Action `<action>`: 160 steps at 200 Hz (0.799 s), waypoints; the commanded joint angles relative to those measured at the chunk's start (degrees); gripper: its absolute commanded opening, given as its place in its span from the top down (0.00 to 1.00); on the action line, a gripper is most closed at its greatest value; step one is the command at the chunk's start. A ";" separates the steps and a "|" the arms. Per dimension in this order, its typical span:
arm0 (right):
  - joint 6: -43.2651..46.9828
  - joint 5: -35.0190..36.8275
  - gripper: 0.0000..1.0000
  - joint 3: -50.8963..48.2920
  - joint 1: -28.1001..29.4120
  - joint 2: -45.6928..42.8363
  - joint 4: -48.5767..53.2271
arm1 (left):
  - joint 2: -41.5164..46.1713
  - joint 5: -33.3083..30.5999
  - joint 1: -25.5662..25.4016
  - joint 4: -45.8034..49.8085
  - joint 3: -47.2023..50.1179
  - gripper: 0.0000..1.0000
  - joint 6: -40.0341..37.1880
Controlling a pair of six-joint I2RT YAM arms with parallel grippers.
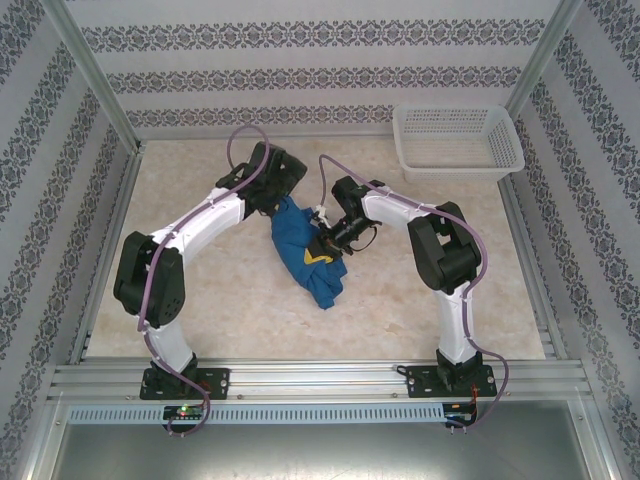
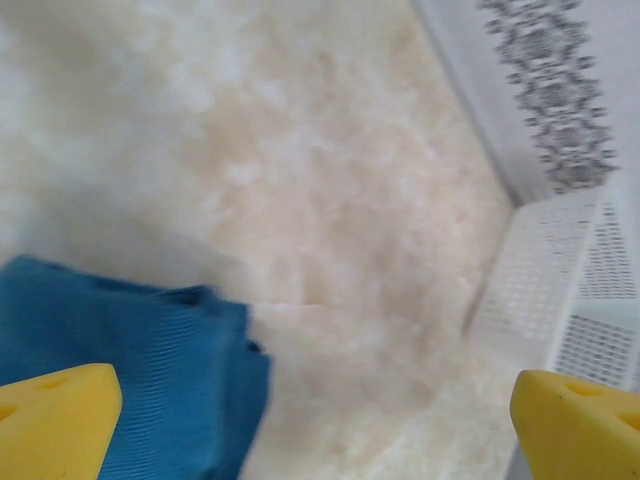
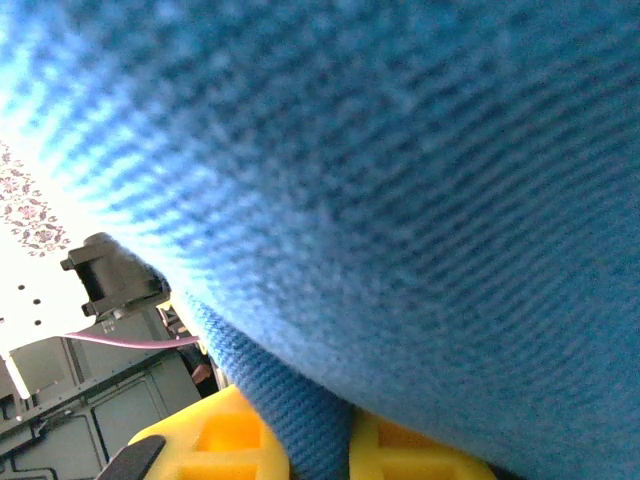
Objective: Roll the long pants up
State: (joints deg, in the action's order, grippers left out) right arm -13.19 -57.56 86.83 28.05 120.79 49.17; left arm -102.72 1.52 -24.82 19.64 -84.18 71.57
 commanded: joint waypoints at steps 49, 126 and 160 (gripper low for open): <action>0.34 0.02 1.00 -0.21 -1.67 3.80 2.49 | 2.76 4.25 -1.11 -2.59 11.83 0.00 -2.87; 0.81 -0.89 1.00 2.46 -2.82 5.43 4.36 | 9.96 3.18 -0.98 0.91 18.01 0.00 -8.72; 0.65 -1.26 1.00 2.69 -2.99 5.24 4.69 | 9.30 4.13 -0.94 -3.38 21.00 0.00 -7.48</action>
State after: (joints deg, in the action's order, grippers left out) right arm -12.47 -61.36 89.17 26.35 124.05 52.16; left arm -94.04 4.56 -25.12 17.58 -65.10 65.10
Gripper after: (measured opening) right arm 0.139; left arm 0.998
